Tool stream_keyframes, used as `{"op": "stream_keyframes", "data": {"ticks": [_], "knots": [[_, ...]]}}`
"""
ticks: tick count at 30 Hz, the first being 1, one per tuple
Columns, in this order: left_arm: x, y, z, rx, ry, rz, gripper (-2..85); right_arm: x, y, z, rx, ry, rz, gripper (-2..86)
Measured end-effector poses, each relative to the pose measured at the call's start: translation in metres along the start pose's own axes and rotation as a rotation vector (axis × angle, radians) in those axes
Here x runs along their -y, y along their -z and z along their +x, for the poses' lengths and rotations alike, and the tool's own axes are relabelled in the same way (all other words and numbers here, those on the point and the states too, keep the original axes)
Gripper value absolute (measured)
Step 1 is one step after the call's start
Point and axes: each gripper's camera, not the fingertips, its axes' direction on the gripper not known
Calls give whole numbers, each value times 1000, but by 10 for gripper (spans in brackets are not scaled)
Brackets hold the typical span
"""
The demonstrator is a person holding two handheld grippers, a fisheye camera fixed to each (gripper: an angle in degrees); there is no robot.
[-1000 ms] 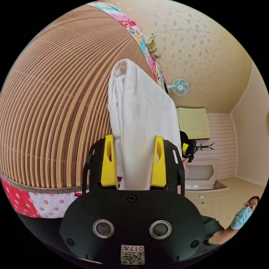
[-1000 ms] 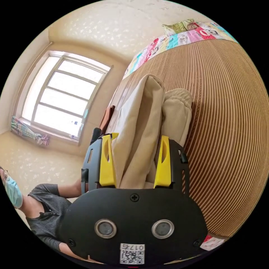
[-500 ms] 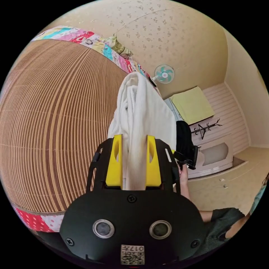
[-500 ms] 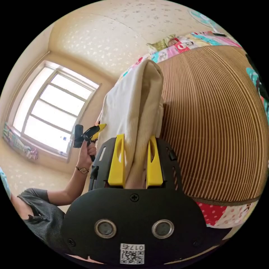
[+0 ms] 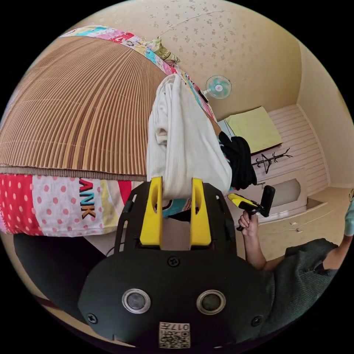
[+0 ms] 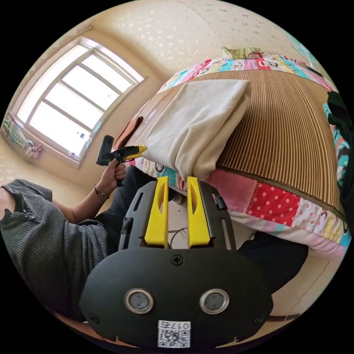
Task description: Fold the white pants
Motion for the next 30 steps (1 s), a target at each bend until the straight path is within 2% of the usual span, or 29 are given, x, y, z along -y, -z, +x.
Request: {"op": "stream_keyframes", "data": {"ticks": [3,6,9,11,14,17,18,20,21,23,26,30], "knots": [[0,-8,-4,4,8,-16,80,-1,-20,-5,-1,-47,31,96],[9,-11,-5,-3,-16,-75,67,7,-22,-5,-29,-67,48,43],[15,0,-8,-30,-54,-85,64,21,-7,-14,20,86,-54,28],[14,8,-14,-48,-58,-71,62,19,18,-15,-66,180,-111,24],[6,-9,-15,-151,-83,-140,62,16,35,11,-92,125,-145,23],[-8,-32,-3,-83,-108,-210,68,19,15,37,-110,-15,-342,27],[-11,-27,-3,-62,-94,-169,76,19,18,38,-122,-32,-332,29],[-10,-9,-7,-61,-56,-74,99,18,54,43,-136,-114,-166,47],[-4,4,-11,-69,-34,-9,121,18,67,46,-105,-134,-105,54],[14,13,-19,-69,-4,36,158,25,104,57,73,-131,67,140],[59,-6,-30,-30,21,-21,234,54,108,72,125,-115,58,213],[112,-56,-44,14,31,-95,244,85,87,105,238,-181,47,226]]}}
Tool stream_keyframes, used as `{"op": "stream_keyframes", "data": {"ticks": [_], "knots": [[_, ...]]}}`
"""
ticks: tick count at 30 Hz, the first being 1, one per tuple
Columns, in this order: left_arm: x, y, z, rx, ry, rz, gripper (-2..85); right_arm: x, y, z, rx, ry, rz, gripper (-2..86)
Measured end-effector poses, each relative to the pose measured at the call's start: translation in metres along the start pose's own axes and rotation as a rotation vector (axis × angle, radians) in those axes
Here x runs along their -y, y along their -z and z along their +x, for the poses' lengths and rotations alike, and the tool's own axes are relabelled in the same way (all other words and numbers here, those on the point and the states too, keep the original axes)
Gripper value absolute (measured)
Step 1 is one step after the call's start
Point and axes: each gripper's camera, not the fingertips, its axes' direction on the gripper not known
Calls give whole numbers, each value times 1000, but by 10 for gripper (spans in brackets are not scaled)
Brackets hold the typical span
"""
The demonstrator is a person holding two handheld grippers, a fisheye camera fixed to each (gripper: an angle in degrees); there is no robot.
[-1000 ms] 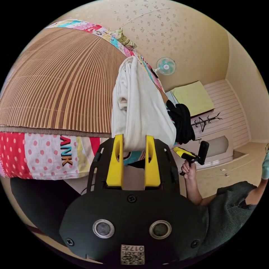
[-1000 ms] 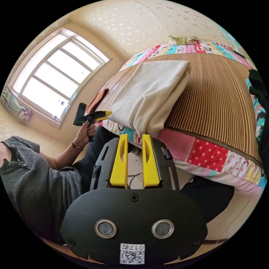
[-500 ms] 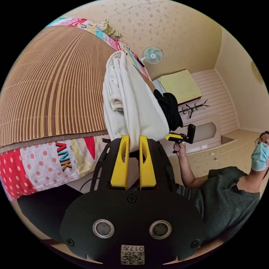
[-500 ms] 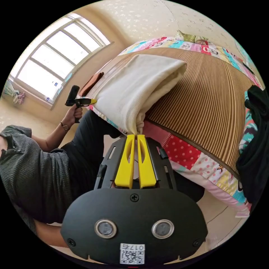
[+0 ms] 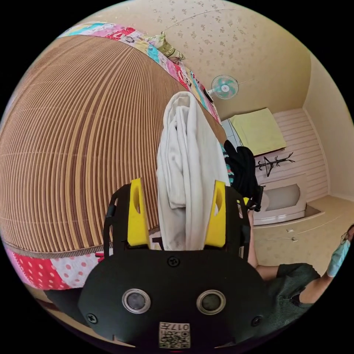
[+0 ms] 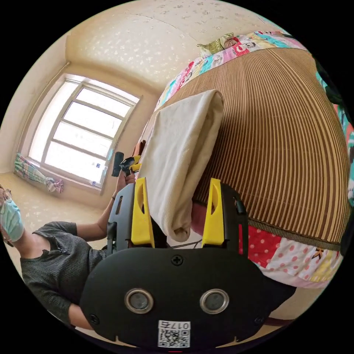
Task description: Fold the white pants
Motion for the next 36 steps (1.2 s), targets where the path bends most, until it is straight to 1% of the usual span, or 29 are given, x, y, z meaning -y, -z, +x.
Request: {"op": "stream_keyframes", "data": {"ticks": [1,2,3,4,6,7,8,10,12,13,16,19,22,24,25,26,27,28,29,30,32,33,34,35,36], "knots": [[6,-8,-2,23,-1,-21,243,10,-5,11,32,-31,-9,230],[14,-21,-5,50,-12,-56,238,18,-8,19,22,-56,-20,233],[17,-24,-3,37,-44,-50,228,22,-10,22,6,-64,-26,234],[18,-28,-2,13,-53,-66,218,30,-12,25,-27,-71,-44,234],[21,-59,-7,-143,-61,-193,187,43,-13,29,-7,-60,-61,227],[18,-62,-9,-163,-54,-194,181,53,-15,32,66,-54,-85,220],[12,-65,-15,-216,-42,-191,171,63,-25,35,187,-61,-169,203],[-2,-70,-21,-307,-35,-224,159,71,-49,33,349,-60,-327,177],[-31,-69,-23,-410,-30,-267,149,67,-57,19,366,-16,-408,147],[-40,-68,-22,-428,-33,-279,147,58,-54,8,396,25,-431,132],[-82,-57,-5,-508,-77,-330,143,19,-32,-14,528,69,-409,118],[-110,-51,34,-543,-140,-369,141,-27,9,-32,595,85,-310,108],[-113,-55,99,-547,-247,-413,140,-64,72,-41,670,94,-140,101],[-99,-64,167,-551,-377,-438,138,-75,119,-50,673,128,-42,99],[-94,-68,185,-550,-416,-444,138,-78,157,-60,643,164,12,98],[-85,-75,223,-553,-488,-450,138,-78,198,-73,589,205,53,97],[-76,-82,262,-568,-566,-449,138,-77,219,-80,554,229,69,97],[-71,-85,282,-582,-605,-444,138,-74,263,-97,478,282,95,97],[-58,-93,321,-618,-677,-429,139,-69,308,-117,395,332,115,98],[-43,-103,358,-649,-724,-417,140,-65,330,-125,353,348,123,98],[-11,-127,410,-673,-739,-405,144,-43,416,-151,162,369,170,103],[14,-147,439,-661,-730,-389,148,-36,435,-156,99,371,179,105],[26,-158,451,-642,-728,-375,151,-17,469,-162,-76,366,171,111],[50,-186,470,-570,-699,-345,160,4,498,-159,-242,301,153,118],[69,-218,480,-485,-636,-320,169,15,511,-154,-328,244,149,121]]}}
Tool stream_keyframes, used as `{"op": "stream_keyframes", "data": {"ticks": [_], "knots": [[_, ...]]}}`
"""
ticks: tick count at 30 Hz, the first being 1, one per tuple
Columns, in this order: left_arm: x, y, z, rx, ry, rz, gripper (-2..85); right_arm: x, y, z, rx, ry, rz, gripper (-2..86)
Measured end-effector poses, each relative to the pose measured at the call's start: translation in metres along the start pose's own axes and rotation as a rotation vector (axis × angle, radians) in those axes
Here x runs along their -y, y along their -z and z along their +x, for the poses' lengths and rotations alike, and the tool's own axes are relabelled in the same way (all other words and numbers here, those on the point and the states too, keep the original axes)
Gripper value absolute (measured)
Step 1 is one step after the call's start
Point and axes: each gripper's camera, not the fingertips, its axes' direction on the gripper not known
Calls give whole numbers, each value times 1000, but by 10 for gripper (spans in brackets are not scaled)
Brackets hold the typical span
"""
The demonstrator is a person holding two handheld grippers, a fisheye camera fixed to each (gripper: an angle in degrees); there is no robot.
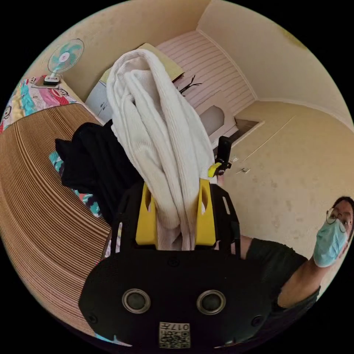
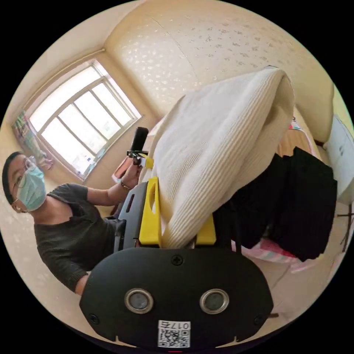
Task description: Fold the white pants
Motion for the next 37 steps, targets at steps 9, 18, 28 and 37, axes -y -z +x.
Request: {"op": "stream_keyframes", "data": {"ticks": [9,18,28,37], "knots": [[-83,-66,-109,104,265,-53,128,5,11,51,-630,-314,197,20],[-304,143,-121,319,320,56,83,-48,-90,94,-536,-528,123,6],[-562,435,-7,1202,758,782,95,-147,-233,-50,-195,-449,295,4],[-561,655,-78,1532,1025,593,167,-150,-323,-49,135,-452,70,5]]}}
